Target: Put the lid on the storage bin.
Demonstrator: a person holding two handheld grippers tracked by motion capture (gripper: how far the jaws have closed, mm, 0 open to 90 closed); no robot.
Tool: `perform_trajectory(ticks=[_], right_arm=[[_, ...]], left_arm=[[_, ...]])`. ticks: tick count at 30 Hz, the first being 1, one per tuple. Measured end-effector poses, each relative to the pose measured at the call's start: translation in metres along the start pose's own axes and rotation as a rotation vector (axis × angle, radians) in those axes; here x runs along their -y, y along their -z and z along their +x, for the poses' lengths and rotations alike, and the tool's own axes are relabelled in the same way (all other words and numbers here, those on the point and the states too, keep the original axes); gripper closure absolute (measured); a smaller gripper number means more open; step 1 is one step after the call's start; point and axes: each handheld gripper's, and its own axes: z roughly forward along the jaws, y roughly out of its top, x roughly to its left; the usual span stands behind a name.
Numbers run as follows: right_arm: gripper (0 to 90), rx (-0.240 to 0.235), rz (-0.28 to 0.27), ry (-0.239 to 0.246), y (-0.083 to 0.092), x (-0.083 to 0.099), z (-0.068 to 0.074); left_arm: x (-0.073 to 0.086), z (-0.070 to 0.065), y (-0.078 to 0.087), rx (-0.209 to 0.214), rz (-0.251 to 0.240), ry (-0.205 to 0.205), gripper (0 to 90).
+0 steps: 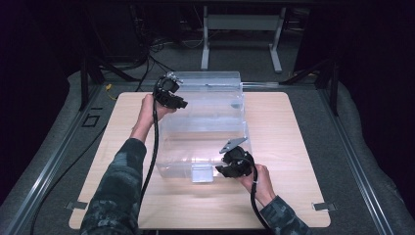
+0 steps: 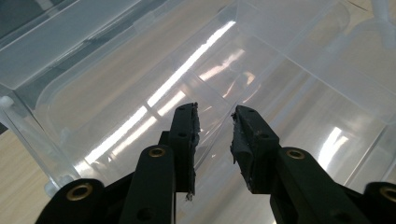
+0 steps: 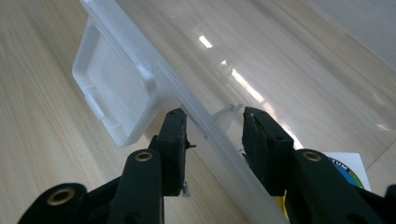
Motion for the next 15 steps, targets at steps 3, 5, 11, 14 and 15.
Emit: perform_trajectory(ticks=[3, 5, 11, 14, 15], right_arm=[[59.8, 0.007, 0.003, -0.004, -0.0002, -0.0002, 0.0003], [59.6, 0.003, -0.002, -0.005, -0.0005, 0.0, 0.0004], [58.1, 0.002, -0.004, -0.011, -0.0025, 0.0002, 0.0007], [57.9, 0.01, -0.003, -0.013, -0.0025, 0.0002, 0.0013], [57.7, 0.01, -0.004, -0.01, -0.0027, 0.0002, 0.0013]], left_arm=[[-0.0011, -0.0006, 0.0012, 0.006, 0.004, 0.005, 70.1], [-0.0012, -0.001, 0.0017, 0.008, 0.006, 0.005, 70.2], [-0.0014, -0.0012, 0.0059, 0.028, 0.0, 0.011, 70.8], [-0.0017, -0.0021, 0.007, 0.031, 0.0, 0.011, 71.2], [-0.0018, -0.003, 0.0081, 0.032, 0.001, 0.012, 71.2]])
